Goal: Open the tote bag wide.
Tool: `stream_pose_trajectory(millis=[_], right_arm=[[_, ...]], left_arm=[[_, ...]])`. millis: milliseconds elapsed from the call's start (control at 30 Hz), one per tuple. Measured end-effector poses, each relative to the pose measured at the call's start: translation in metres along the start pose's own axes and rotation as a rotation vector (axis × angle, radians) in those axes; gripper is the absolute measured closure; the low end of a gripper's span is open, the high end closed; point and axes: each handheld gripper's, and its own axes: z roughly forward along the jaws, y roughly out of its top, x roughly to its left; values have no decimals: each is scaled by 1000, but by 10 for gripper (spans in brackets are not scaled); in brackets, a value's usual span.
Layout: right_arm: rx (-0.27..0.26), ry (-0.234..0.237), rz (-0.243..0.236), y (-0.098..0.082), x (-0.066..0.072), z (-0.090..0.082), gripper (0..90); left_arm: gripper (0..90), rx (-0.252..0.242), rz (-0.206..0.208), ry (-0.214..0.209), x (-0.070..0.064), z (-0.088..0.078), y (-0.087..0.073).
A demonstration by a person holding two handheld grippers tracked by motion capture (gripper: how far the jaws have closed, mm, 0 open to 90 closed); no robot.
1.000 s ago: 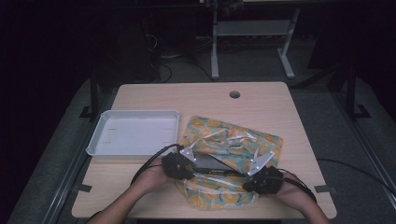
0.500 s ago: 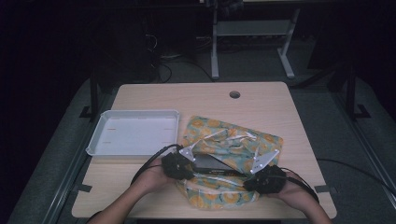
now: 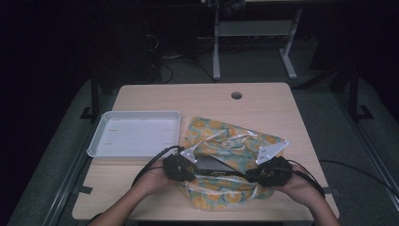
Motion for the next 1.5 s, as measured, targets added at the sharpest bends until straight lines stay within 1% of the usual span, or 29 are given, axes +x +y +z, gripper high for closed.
stream_pose_trajectory(millis=[133,200,300,400,533,633,767,800,833,867,900,967,1033,1067,1133,1200,1233,1333,1400,1433,1500], right_arm=[[-23,-18,-20,15,-6,-1,760],[-35,-22,-33,23,-9,1,759],[-41,-27,-46,35,-14,5,747],[-41,-25,-43,42,-16,10,719],[-19,-40,-53,40,-15,18,685],[-1,-54,-46,36,-15,21,668],[6,-61,-45,31,-15,22,657],[6,-59,-41,30,-15,22,653],[8,-56,-46,29,-15,23,645],[10,-58,-39,28,-14,23,635],[15,-60,-47,27,-14,23,631],[16,-57,-45,26,-13,24,620],[19,-66,-57,25,-12,25,622],[27,-68,-58,25,-11,26,627],[33,-80,-77,25,-12,28,666],[33,-76,-61,25,-12,27,727],[36,-72,-62,25,-13,27,760],[39,-80,-59,25,-14,26,838],[37,-83,-58,25,-15,26,873],[36,-91,-56,25,-15,26,882],[32,-88,-54,25,-16,25,887]], left_arm=[[884,1,-5,-3,1,0,0],[884,-4,-14,-7,1,0,0],[884,-2,-16,-9,1,0,0],[883,-5,-17,-12,1,0,-1],[883,-5,-17,-16,2,0,-1],[882,-5,-19,-16,2,0,-1],[882,-5,-20,-18,2,0,-1],[882,-6,-20,-18,2,0,-1],[882,-5,-19,-18,2,0,-1],[882,-7,-21,-20,2,0,-1],[882,-7,-21,-20,3,0,-1],[882,-7,-20,-21,3,0,-1],[882,-6,-20,-20,3,0,-1],[882,-7,-21,-21,3,0,-1],[882,-7,-21,-21,3,0,-1],[882,-6,-22,-21,3,0,-1],[882,-6,-20,-20,3,0,-1],[882,-7,-21,-21,3,0,-1],[882,-8,-21,-21,3,0,-1],[882,-7,-20,-20,3,0,-1],[882,-6,-20,-20,2,0,-1]])
